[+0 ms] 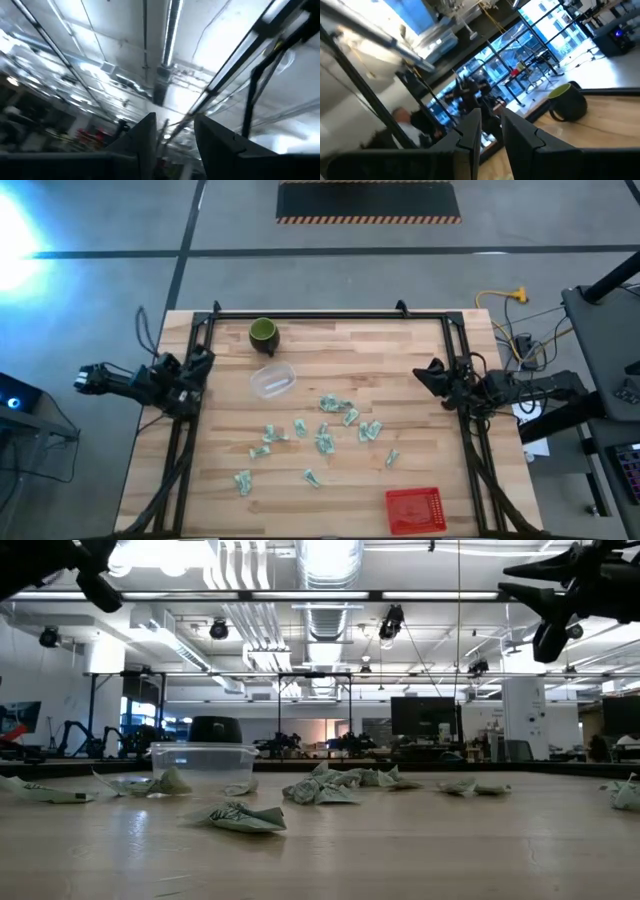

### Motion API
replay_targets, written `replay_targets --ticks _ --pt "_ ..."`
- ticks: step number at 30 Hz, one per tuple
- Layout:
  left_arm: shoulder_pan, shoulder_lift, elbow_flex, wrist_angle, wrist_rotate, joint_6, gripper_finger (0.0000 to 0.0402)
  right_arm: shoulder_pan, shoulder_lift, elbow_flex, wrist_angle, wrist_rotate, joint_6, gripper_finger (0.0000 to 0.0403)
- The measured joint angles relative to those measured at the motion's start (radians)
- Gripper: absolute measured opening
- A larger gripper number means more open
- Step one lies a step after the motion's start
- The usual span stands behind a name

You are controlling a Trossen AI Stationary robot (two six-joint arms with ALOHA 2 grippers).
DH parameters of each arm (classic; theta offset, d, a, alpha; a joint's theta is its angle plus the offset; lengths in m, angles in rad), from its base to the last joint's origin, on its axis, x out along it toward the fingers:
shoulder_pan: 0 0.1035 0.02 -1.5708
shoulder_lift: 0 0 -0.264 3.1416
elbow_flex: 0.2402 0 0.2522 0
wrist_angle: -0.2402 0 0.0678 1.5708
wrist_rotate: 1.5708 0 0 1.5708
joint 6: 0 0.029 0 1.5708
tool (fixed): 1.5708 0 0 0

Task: Pick and place items into bin
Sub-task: Put the green stevia packet into the transparent bin

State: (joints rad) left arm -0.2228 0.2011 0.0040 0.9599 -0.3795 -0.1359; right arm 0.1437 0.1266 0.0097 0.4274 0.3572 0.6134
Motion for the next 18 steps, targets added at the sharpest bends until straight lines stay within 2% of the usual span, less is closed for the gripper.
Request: replay_targets --ticks 4,7,9,14,16,18 --pt "-0.001 0.020 0.000 0.001 0.006 -0.070 0.0116 0.000 0.023 0.000 0.021 -0.063 -0.097 0.0068" --pt "-0.001 0.039 0.000 0.002 0.004 -0.096 0.0116 0.000 0.041 0.010 0.054 -0.070 -0.053 0.0068" --pt "0.000 0.060 0.000 0.002 0.005 -0.189 0.0116 0.000 0.055 0.038 0.058 -0.072 -0.017 0.0068" --pt "0.000 0.134 0.009 -0.002 0.007 -0.255 0.0116 0.000 0.149 0.118 0.054 -0.121 -0.059 0.0068" --pt "0.000 0.178 0.020 -0.007 0.035 -0.316 0.0116 0.000 0.212 0.155 0.055 -0.119 -0.068 0.0068" --pt "0.000 0.232 0.044 -0.009 0.114 -0.356 0.0116 0.000 0.287 0.195 0.055 -0.120 -0.081 0.0068"
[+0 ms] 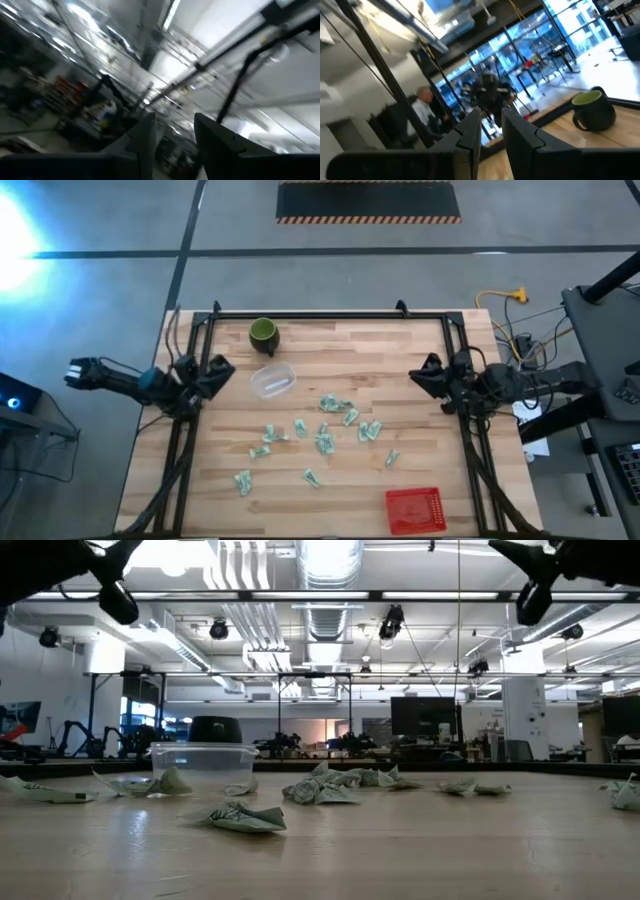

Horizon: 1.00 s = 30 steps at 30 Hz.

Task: Pick and place items into bin
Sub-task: Put the green stevia packet into the transparent bin

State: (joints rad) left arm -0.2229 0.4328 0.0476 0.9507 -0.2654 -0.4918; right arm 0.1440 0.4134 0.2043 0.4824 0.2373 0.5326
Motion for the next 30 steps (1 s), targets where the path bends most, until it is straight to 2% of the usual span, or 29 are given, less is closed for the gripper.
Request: replay_targets --ticks 4,6,9,12,14,16,21,24,27,30 --pt "-0.010 0.113 0.064 -0.066 0.165 -0.090 0.0116 0.000 0.167 0.089 -0.003 0.000 -0.032 0.0068" --pt "-0.028 0.170 0.108 -0.164 0.240 -0.131 0.0116 0.000 0.249 0.141 -0.007 0.000 -0.046 0.0068" --pt "-0.065 0.233 0.172 -0.394 0.323 -0.185 0.0116 0.000 0.358 0.222 -0.010 -0.004 -0.087 0.0068" --pt "-0.120 0.300 0.248 -0.711 0.360 -0.237 0.0116 0.000 0.441 0.300 -0.050 -0.051 -0.120 0.0068" --pt "-0.163 0.352 0.305 -0.898 0.357 -0.292 0.0116 0.001 0.484 0.344 -0.118 -0.096 -0.145 0.0068" --pt "-0.214 0.403 0.370 -0.979 0.321 -0.343 0.0116 0.000 0.508 0.388 -0.220 -0.139 -0.180 0.0068" --pt "-0.306 0.552 0.509 -1.080 0.116 -0.389 0.0116 0.000 0.510 0.453 -0.456 -0.247 -0.204 0.0068" --pt "-0.322 0.660 0.612 -1.216 0.012 -0.392 0.0116 0.003 0.483 0.459 -0.514 -0.330 -0.204 0.0068" --pt "-0.327 0.788 0.707 -1.408 -0.005 -0.385 0.0116 0.010 0.446 0.445 -0.511 -0.351 -0.208 0.0068" --pt "-0.333 0.901 0.781 -1.550 0.036 -0.378 0.0116 0.011 0.415 0.431 -0.517 -0.350 -0.213 0.0068"
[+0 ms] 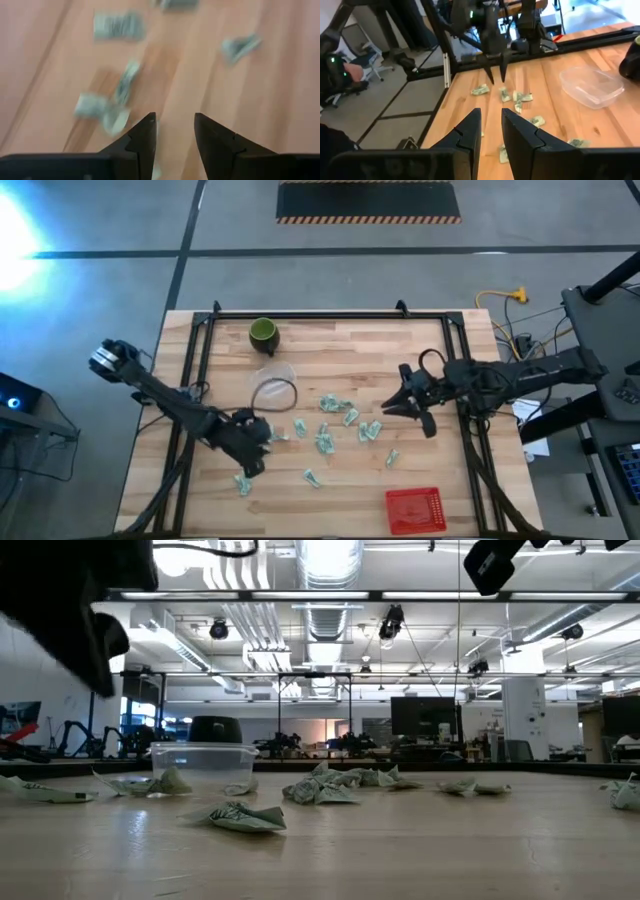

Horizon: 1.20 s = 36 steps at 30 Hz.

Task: Pick and place items into bin
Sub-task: Put the green stevia packet into the transparent bin

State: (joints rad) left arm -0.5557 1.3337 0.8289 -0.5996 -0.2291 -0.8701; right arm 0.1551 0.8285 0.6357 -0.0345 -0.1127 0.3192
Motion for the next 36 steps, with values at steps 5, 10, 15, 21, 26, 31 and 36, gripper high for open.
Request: replay_targets --ticks 5,10,15,21,26,31,36 --pt "-0.025 0.108 0.040 -0.113 0.071 0.047 0.0116 0.000 -0.031 -0.004 -0.001 0.037 0.003 0.0068" --pt "-0.034 0.128 0.026 -0.173 0.068 0.042 0.0116 0.000 -0.033 -0.005 0.003 0.082 0.014 0.0068" --pt "-0.032 0.106 0.005 -0.164 0.063 0.038 0.0116 0.000 -0.012 -0.005 0.016 0.090 0.019 0.0068" --pt "-0.031 0.091 -0.052 -0.024 0.072 0.038 0.0116 0.000 0.028 -0.005 0.017 0.090 0.029 0.0068" --pt "-0.031 0.103 -0.101 0.081 0.092 0.032 0.0116 0.000 0.064 -0.005 0.016 0.090 0.059 0.0068" --pt "-0.031 0.090 -0.107 0.072 0.093 -0.013 0.0116 0.000 0.077 -0.005 0.022 0.089 0.074 0.0068" --pt "-0.032 0.089 -0.099 0.068 0.082 -0.005 0.0121 0.000 0.077 -0.006 0.054 0.089 0.075 0.0068"
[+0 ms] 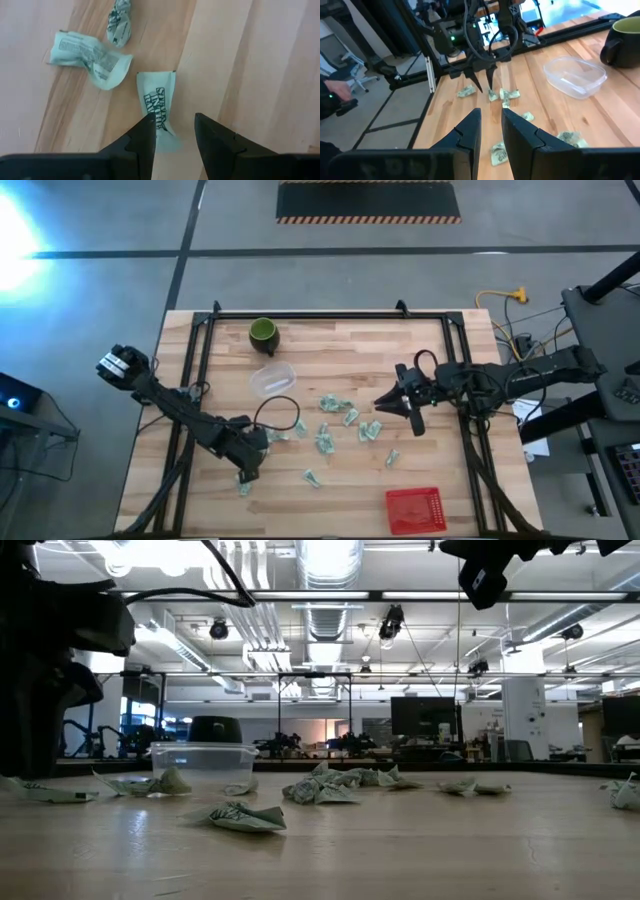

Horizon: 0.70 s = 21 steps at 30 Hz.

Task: Pick and place items into bin
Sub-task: Put the green stevia packet into the transparent bin

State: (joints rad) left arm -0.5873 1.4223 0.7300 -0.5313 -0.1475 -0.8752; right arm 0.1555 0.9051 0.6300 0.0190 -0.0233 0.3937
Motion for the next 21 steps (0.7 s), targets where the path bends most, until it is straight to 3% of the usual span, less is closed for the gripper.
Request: replay_targets --ticks 11,21 --pt "0.000 0.010 -0.018 -0.010 -0.012 0.023 0.0213 0.004 0.000 0.000 0.010 0.000 0.004 0.0068" --pt "0.000 0.055 -0.041 -0.002 -0.011 0.017 0.0219 0.004 0.000 0.000 0.016 0.000 0.007 0.0068"
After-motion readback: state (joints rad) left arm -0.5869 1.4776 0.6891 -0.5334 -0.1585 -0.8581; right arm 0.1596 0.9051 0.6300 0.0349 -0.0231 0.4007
